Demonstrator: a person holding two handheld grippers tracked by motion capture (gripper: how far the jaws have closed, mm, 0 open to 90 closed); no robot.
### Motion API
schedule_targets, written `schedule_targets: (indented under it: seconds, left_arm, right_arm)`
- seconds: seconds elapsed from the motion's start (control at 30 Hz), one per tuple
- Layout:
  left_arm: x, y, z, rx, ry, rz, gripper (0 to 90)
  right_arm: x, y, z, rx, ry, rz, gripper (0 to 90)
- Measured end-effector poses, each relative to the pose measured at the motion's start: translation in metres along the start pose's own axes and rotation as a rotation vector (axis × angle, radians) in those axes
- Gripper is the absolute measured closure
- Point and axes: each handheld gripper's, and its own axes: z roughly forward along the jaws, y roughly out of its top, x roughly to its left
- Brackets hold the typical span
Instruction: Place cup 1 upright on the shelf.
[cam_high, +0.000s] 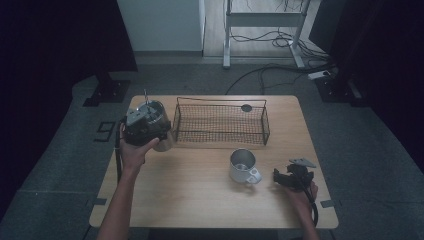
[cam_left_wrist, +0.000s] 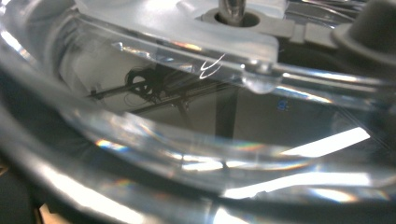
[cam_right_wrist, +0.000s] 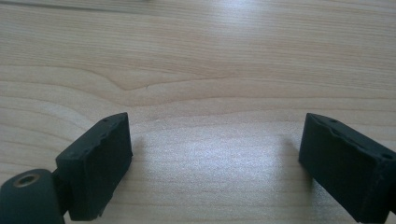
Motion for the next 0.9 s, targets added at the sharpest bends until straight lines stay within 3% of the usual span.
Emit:
schedule_targets:
  seconds: [0.23, 0.9]
  left_arm:
    - [-0.003, 0.002, 0.006, 0.004, 0.016, 0.004, 3.9]
    - [-0.007, 0.009, 0.016, 0.004, 0.003, 0.002, 3.9]
  right_arm:
    - [0.0, 0.0, 0.0, -0.002, -0.001, -0.003, 9.5]
    - [0.0, 0.0, 0.0, -0.003, -0.001, -0.007, 9.7]
